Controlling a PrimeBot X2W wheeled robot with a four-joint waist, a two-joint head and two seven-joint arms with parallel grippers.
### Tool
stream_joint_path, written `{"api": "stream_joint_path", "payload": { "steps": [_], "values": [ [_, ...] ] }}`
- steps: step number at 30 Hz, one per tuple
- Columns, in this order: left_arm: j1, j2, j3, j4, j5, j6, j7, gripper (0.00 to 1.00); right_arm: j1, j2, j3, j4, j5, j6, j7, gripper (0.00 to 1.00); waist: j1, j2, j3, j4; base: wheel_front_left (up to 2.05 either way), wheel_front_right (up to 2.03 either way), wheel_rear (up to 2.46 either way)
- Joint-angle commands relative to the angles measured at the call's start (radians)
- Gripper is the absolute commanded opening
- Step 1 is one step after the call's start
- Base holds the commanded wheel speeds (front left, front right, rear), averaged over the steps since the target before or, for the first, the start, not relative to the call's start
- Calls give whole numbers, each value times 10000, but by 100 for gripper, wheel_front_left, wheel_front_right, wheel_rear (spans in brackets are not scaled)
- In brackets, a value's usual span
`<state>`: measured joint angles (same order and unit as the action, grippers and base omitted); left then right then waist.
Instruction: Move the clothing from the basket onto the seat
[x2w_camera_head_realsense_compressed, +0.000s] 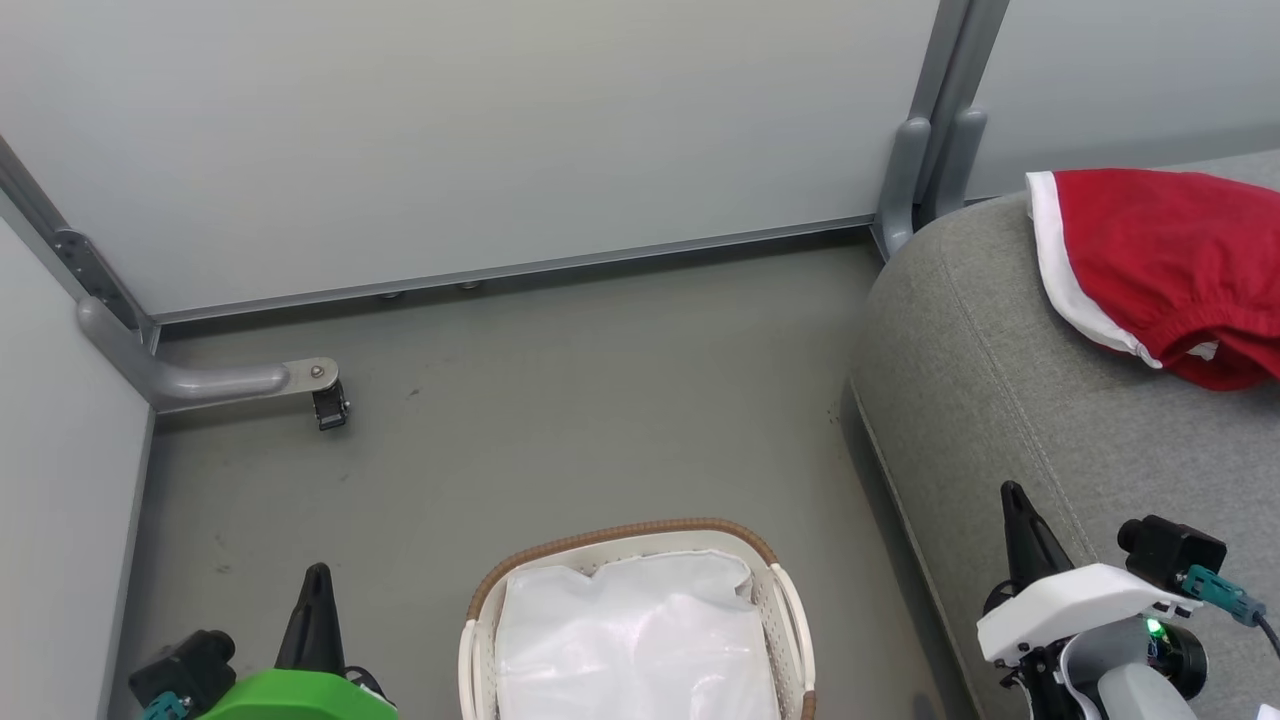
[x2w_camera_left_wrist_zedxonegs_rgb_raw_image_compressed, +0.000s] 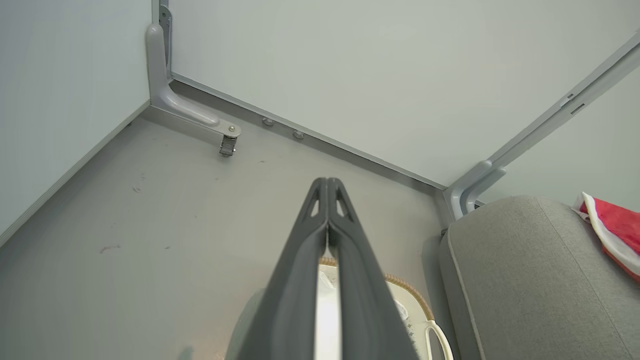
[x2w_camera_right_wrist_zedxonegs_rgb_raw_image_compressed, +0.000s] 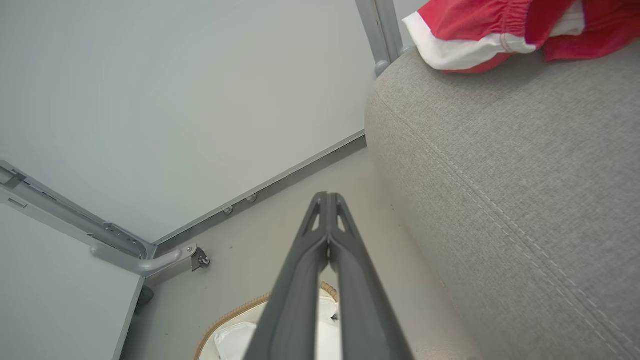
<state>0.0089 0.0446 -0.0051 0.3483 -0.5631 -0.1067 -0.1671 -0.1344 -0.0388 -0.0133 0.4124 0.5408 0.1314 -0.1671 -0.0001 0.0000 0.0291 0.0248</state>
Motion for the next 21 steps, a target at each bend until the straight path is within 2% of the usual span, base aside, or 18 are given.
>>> {"api": "stream_joint_path", "payload": {
  "steps": [1,21],
  "values": [
    [-329,28,71,-200,-386,-63,76,0,-71,-57,-63,-218,421,-2,83,0,1,0,-3,-3,0,0,0],
    [-596,42,384,-446,-3167,-115,832,0,32,-82,-325,-641,3258,-4,830,0,1,0,-52,-50,0,0,0]
  ]
}}
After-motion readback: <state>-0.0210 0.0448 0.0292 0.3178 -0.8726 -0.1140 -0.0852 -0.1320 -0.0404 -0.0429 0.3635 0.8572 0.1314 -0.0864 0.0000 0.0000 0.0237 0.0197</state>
